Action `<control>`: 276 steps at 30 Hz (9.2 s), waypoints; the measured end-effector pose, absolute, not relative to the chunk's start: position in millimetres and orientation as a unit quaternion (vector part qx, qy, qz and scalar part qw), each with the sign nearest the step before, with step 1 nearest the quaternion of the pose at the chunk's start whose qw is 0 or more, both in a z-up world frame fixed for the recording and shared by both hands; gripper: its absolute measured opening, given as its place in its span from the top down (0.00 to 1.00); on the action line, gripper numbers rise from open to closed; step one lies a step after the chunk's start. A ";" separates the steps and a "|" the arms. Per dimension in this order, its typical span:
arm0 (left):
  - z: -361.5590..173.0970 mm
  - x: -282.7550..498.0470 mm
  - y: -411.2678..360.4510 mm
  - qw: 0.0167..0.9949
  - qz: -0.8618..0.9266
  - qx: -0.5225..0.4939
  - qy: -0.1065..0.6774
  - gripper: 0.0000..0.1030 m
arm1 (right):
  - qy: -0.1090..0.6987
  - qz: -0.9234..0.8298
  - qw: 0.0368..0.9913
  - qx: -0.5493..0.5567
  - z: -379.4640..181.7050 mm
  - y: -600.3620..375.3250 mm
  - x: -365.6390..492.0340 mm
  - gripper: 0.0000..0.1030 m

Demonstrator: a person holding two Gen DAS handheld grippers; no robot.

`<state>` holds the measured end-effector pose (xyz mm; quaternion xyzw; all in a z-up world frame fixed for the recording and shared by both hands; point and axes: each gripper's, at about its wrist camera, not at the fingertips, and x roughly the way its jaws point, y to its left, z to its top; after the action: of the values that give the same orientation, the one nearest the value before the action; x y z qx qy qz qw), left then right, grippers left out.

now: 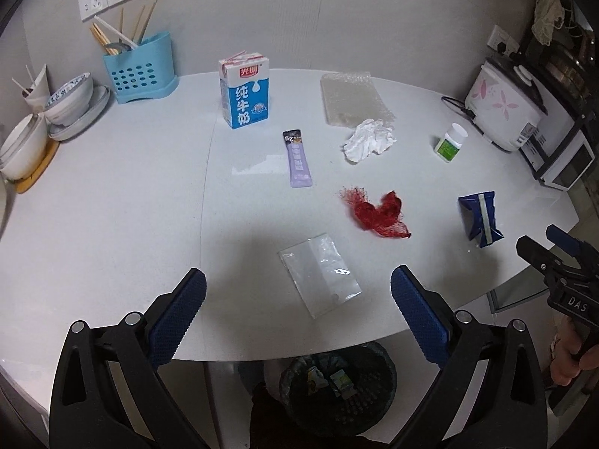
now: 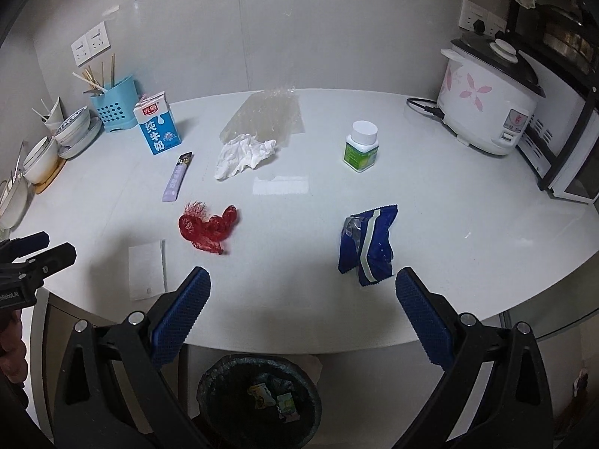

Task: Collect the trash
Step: 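Raise both tools back over the counter, then grasp the red mesh net with the right tool while the left tool grasps the clear plastic bag, then lift the red net and clear bag off the counter toward the bin, then lower both tools over the bin and open the right tool to drop the red net, then open the left tool to drop the clear plastic bag into the bin, then raise both open tools back up over the counter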

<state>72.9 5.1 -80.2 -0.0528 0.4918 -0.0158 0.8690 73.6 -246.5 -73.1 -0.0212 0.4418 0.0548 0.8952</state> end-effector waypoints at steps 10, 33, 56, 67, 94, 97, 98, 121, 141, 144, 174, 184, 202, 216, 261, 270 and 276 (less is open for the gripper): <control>-134.4 107.4 9.3 0.824 -0.009 -0.071 0.562 0.06 | 0.505 0.074 0.860 -0.001 -108.5 -200.5 136.1 0.08; -174.6 138.1 -12.1 0.781 0.042 -0.087 0.617 0.12 | 0.615 0.062 0.785 0.050 -156.4 -148.8 214.8 0.27; -165.5 132.6 -1.5 0.789 0.059 -0.059 0.608 1.00 | 0.641 0.036 0.766 0.029 -174.1 -158.7 205.0 0.87; -150.5 134.8 5.5 0.800 0.050 -0.054 0.595 1.00 | 0.621 0.037 0.782 0.035 -157.1 -175.3 196.8 0.87; -107.2 103.3 -3.7 0.828 0.047 -0.051 0.556 1.00 | 0.564 0.049 0.824 0.026 -109.8 -197.2 147.7 0.87; -103.6 97.7 -5.3 0.830 0.046 -0.052 0.553 1.00 | 0.556 0.048 0.830 0.022 -105.3 -200.1 139.1 0.87; -102.4 95.8 -6.3 0.831 0.045 -0.051 0.552 1.00 | 0.554 0.049 0.831 0.021 -104.1 -200.9 136.4 0.87; -83.9 35.8 -17.7 0.851 0.009 -0.060 0.522 1.00 | 0.521 0.079 0.850 0.012 -85.5 -218.6 64.2 0.87; -109.0 -25.7 -23.6 0.847 -0.011 -0.057 0.528 1.00 | 0.533 0.100 0.840 0.004 -113.9 -229.2 7.6 0.87; -117.4 -29.5 -23.7 0.843 -0.011 -0.059 0.534 1.00 | 0.536 0.101 0.838 0.003 -118.4 -230.6 1.5 0.87; -205.5 -61.4 -17.3 0.838 -0.010 -0.049 0.544 1.00 | 0.559 0.150 0.815 -0.025 -201.2 -203.7 -31.7 0.86; -235.8 -66.6 -10.2 0.839 -0.016 -0.040 0.542 1.00 | 0.560 0.169 0.810 -0.032 -236.2 -185.8 -27.8 0.85; -266.4 -75.0 -7.4 0.819 -0.020 -0.021 0.572 1.00 | 0.604 0.181 0.774 -0.057 -311.4 -169.2 -31.9 0.73; -286.8 -73.7 -19.9 0.808 -0.039 0.003 0.588 1.00 | 0.588 0.143 0.795 -0.047 -317.8 -188.6 -39.2 0.10; -341.4 -44.4 -130.0 0.767 -0.162 0.074 0.617 0.67 | 0.571 0.054 0.819 0.003 -298.4 -294.4 -57.2 0.08; -290.3 -42.4 -98.8 0.806 -0.132 0.025 0.577 0.11 | 0.572 0.071 0.817 0.013 -289.0 -298.1 -55.3 0.08; -241.5 -49.1 -75.7 0.833 -0.105 -0.007 0.543 0.06 | 0.541 0.084 0.837 0.022 -247.2 -297.7 -54.0 0.08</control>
<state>-49.1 -75.6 -241.5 -0.0066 0.5429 -0.1053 0.8331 -54.0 -297.7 -247.2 0.0216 0.5408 0.0837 0.8367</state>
